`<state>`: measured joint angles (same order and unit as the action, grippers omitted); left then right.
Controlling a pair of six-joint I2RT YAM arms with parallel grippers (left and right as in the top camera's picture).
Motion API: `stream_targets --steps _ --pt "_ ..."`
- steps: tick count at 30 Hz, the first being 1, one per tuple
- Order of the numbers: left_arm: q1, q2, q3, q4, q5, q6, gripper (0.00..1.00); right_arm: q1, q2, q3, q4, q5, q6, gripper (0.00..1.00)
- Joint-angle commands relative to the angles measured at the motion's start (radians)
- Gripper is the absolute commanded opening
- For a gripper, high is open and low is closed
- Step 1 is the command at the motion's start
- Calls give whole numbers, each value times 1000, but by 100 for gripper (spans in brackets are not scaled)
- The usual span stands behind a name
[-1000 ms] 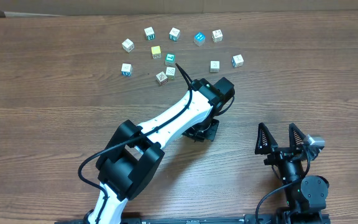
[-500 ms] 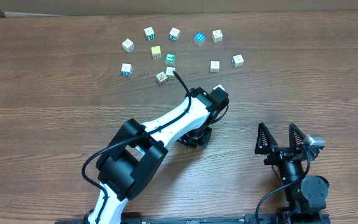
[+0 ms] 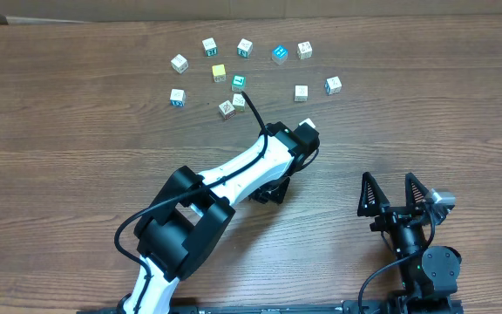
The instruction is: Form a circle
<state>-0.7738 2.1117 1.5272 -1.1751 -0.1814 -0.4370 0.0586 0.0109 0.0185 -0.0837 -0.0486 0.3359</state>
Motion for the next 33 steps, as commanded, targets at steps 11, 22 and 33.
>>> stream_targets --steps 11,22,33 --pt "29 -6 -8 -29 -39 14 4 -8 -8 -10 3 -6 -11 100" --pt "29 -6 -8 -62 -40 15 4 -8 -8 -10 3 -6 -11 100" --pt "27 -6 47 -58 96 16 4 -8 -8 -10 3 -6 -11 100"
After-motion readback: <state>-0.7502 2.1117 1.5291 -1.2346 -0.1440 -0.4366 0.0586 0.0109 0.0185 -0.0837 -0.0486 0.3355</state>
